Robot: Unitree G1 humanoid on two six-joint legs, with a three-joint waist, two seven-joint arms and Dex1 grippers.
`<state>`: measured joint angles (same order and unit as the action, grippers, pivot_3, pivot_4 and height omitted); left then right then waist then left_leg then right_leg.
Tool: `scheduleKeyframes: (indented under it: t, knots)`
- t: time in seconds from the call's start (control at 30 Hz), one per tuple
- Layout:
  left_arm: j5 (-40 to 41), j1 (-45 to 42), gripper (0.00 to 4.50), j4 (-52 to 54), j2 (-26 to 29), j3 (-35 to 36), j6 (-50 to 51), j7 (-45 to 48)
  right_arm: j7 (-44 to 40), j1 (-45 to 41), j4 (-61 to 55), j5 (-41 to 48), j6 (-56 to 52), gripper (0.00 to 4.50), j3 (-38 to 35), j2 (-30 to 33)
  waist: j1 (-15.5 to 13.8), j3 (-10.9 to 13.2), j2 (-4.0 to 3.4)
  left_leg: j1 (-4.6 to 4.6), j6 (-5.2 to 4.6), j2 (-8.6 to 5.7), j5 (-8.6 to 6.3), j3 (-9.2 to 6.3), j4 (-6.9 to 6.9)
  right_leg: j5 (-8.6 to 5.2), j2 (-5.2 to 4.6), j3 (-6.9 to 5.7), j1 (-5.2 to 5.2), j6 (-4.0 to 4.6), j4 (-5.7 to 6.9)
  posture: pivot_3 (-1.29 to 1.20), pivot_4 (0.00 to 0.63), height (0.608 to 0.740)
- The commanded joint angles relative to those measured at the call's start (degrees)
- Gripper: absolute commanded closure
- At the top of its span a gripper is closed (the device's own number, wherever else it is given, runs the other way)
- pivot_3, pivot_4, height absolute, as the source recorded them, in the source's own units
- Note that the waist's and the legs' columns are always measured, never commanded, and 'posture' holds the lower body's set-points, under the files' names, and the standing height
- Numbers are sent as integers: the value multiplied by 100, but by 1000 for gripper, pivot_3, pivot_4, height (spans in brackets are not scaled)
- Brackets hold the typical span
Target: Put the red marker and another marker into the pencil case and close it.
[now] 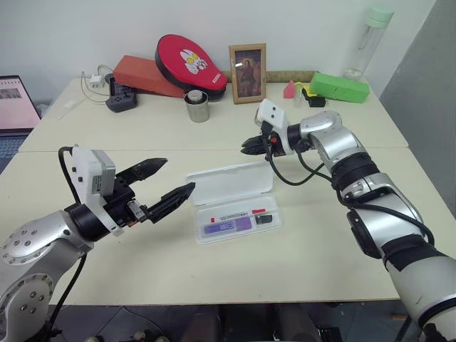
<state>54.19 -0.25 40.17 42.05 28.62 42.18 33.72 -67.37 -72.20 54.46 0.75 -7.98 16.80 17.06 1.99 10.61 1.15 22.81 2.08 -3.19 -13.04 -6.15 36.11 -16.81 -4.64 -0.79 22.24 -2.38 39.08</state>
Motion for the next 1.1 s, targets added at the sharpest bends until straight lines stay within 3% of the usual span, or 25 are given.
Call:
scheduleKeyframes:
  t: [0.03, 0.37, 0.77, 1.1]
  knots:
    - [205, -3, 0, 152, 123, 212, -87, -77, -108, -204, -32, -145, 200, 4440, -48, 11, 0, 0, 0, 0, 0, 0, 0, 1, 0, 0, 0, 2, 1, 0, 0, 0, 150, 740]
    - [288, -73, 0, 63, 214, 128, -132, -138, -722, 178, -638, -262, 129, 4440, 68, 146, -5, 0, 0, 0, 0, 0, -1, 1, -1, 1, 1, 3, 1, 0, 0, 0, 150, 740]
    - [337, -160, 0, 41, 302, -133, -81, 68, -1542, 976, -2253, 64, -377, 4440, 79, 397, -4, 0, 0, 0, -1, 1, -1, 3, -1, 1, 1, 5, 2, -1, -2, 0, 150, 740]
    - [174, -240, 0, -276, 968, -711, -30, 1280, -1388, 2069, -3747, 56, -851, 4440, 290, 797, -17, 0, 0, 0, -3, 2, -4, 1, -2, 1, 2, 3, 1, -1, -4, 0, 150, 740]
